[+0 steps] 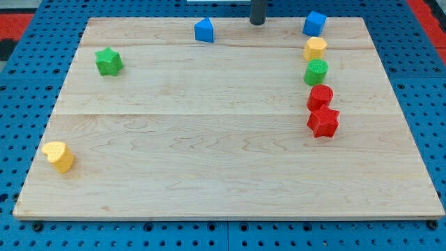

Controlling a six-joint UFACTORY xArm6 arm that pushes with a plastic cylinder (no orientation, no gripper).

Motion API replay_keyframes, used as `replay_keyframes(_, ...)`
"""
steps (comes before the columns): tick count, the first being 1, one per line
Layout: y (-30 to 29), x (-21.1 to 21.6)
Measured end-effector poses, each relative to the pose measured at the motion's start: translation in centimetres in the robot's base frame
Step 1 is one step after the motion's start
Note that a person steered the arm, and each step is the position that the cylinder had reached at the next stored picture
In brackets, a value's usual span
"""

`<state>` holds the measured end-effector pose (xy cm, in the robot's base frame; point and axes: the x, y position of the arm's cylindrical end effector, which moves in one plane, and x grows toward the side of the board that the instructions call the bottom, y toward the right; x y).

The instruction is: Push blue cube towards yellow hexagon

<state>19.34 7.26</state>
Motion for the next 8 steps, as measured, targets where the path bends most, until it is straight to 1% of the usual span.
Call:
replay_keyframes(3, 9.1, -0.2)
replay_keyframes(4, 10.2, -0.2)
replay_keyframes(5, 13.3, -0.2)
replay_keyframes(6, 18.8, 0.1)
replay_keyframes(7, 18.2, 1.7)
replay_keyframes(8, 14.5, 1.7)
